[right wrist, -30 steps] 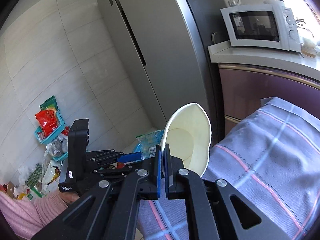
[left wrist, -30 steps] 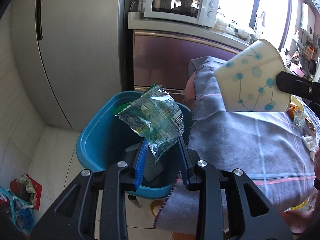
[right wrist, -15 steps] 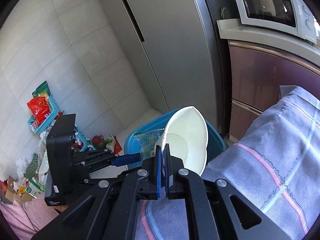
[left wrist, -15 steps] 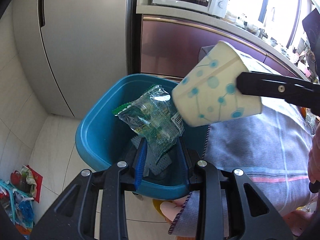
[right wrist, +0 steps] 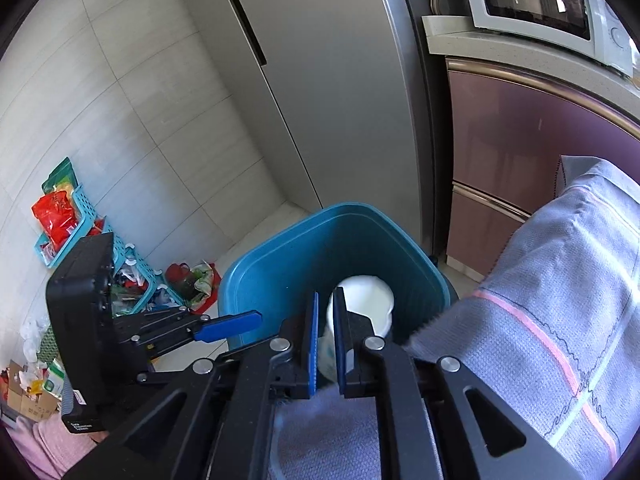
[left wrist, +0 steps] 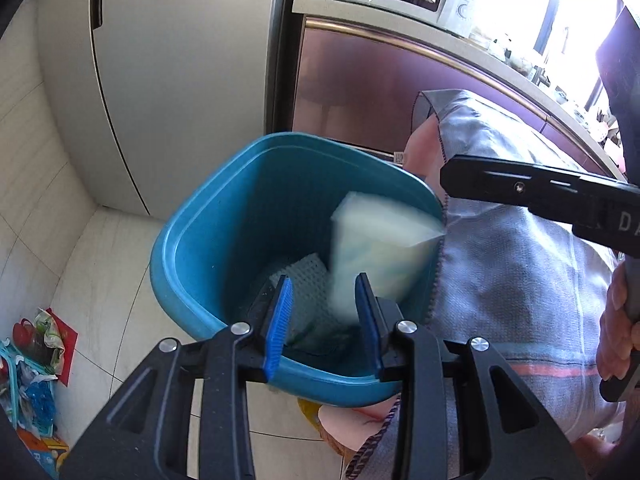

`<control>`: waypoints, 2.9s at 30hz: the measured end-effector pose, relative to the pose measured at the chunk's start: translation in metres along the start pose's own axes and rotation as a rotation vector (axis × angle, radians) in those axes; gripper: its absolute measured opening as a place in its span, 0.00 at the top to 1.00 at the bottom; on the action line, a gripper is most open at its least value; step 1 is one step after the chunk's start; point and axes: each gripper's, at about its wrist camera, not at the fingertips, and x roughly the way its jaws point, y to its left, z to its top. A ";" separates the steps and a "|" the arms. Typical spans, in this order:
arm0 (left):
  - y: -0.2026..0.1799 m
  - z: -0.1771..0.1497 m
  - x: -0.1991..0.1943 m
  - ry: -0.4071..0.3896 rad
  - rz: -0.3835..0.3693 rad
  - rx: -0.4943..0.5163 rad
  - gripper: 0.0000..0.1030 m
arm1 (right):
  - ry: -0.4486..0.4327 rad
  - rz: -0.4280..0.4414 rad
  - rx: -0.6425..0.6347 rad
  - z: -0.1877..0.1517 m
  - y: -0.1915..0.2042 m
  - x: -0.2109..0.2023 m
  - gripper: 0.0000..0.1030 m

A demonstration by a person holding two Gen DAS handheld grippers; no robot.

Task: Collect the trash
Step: 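Open both grippers to drop the wrapper and cup into the bin, then move both grippers back over the table, then grasp the crumpled white tissue with the left gripper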

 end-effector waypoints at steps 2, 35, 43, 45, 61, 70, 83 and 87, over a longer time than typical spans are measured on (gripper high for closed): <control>-0.001 0.001 -0.003 -0.011 0.000 0.001 0.66 | -0.008 -0.005 -0.002 -0.001 -0.001 -0.004 0.93; -0.217 -0.036 -0.077 -0.133 -0.436 0.367 0.46 | -0.326 -0.277 0.266 -0.151 -0.106 -0.244 0.62; -0.287 -0.054 -0.072 -0.079 -0.546 0.472 0.46 | -0.404 -0.413 0.418 -0.204 -0.151 -0.301 0.58; -0.301 -0.058 -0.069 -0.059 -0.572 0.495 0.46 | -0.415 -0.438 0.450 -0.214 -0.162 -0.309 0.57; -0.379 -0.079 -0.048 0.084 -0.661 0.595 0.45 | -0.411 -0.411 0.602 -0.260 -0.209 -0.315 0.43; -0.404 -0.084 -0.036 0.132 -0.631 0.626 0.49 | -0.406 -0.296 0.650 -0.269 -0.219 -0.307 0.41; -0.398 -0.078 -0.029 0.151 -0.634 0.578 0.92 | -0.392 -0.262 0.616 -0.266 -0.212 -0.301 0.72; -0.390 -0.077 -0.035 0.126 -0.642 0.575 0.93 | -0.406 -0.275 0.601 -0.266 -0.210 -0.304 0.74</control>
